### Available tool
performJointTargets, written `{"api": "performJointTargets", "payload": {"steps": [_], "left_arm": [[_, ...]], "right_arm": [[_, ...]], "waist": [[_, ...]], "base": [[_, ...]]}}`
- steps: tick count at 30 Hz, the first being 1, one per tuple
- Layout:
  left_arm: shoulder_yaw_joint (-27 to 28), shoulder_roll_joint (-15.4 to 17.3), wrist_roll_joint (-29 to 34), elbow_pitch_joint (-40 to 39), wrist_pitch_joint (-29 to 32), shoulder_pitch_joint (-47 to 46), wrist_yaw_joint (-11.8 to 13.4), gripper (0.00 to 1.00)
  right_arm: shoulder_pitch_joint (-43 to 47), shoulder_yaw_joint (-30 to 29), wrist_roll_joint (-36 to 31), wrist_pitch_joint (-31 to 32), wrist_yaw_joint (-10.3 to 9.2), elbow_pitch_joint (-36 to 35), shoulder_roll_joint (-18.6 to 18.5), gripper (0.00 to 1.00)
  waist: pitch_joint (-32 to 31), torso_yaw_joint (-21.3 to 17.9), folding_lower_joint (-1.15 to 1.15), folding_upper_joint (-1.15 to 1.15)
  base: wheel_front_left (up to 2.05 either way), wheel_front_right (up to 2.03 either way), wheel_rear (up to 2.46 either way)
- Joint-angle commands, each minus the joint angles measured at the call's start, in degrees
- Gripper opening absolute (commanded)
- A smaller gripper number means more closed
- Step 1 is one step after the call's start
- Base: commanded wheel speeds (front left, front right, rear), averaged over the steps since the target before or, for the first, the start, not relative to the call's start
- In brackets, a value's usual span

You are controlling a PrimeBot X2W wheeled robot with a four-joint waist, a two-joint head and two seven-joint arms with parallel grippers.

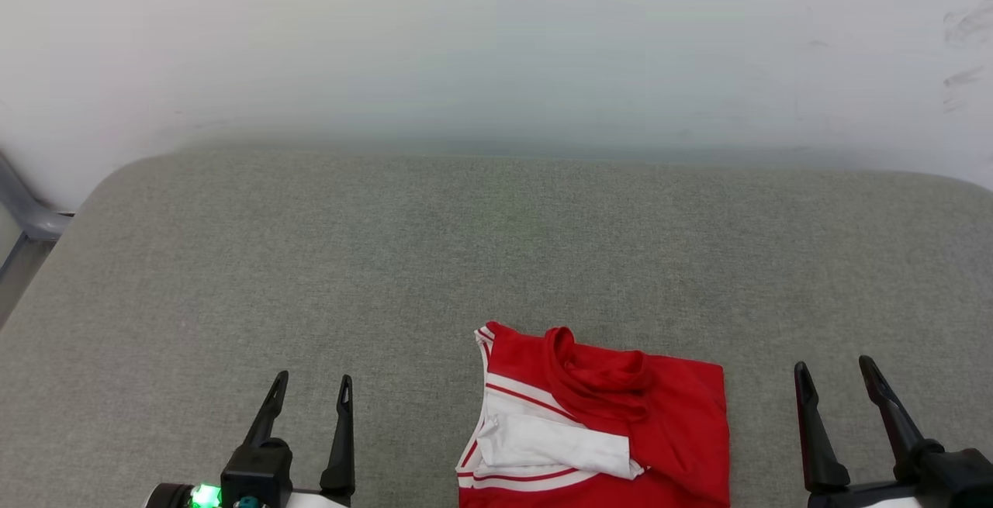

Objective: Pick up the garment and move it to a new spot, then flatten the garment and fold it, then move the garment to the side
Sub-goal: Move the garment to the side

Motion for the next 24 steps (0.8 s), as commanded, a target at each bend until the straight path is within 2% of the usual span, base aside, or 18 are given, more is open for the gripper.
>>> {"api": "performJointTargets", "payload": {"steps": [1, 4, 13, 19, 24], "left_arm": [[0.0, 0.1, -0.2, 0.1, -0.1, 0.0, 0.2, 1.00], [0.0, 0.1, -0.3, 0.2, -0.1, 0.1, 0.2, 1.00], [-0.4, -0.1, -0.4, 0.4, -0.1, -0.9, 0.2, 1.00], [-1.0, -0.3, -0.1, 0.4, -0.1, -1.1, 0.2, 1.00], [-1.0, -0.3, -0.1, 0.3, -0.1, -1.4, 0.1, 1.00]], "right_arm": [[-0.7, 0.0, -0.4, -0.2, -0.06, 0.0, 0.3, 1.00], [-2.6, -0.5, -0.7, -0.2, -0.05, -0.4, -0.4, 1.00], [-12.5, -1.3, 2.2, 3.1, -0.05, -1.7, -7.3, 1.00], [-20.6, 2.4, 7.2, 12.8, -0.05, 0.7, -14.6, 1.00], [-25.2, 7.5, 15.9, 25.2, -0.05, 4.6, -19.5, 1.00]], "waist": [[0.0, 0.0, 0.00, 0.00], [-0.1, 0.0, 0.00, 0.00], [0.0, 0.5, 0.00, 0.00], [0.4, 1.4, 0.00, 0.00], [0.8, 2.1, 0.00, 0.00]], "base": [[0.00, 0.00, 0.00], [0.00, 0.00, 0.00], [0.00, 0.00, 0.00], [0.00, 0.00, 0.00], [0.00, 0.00, 0.00]]}}
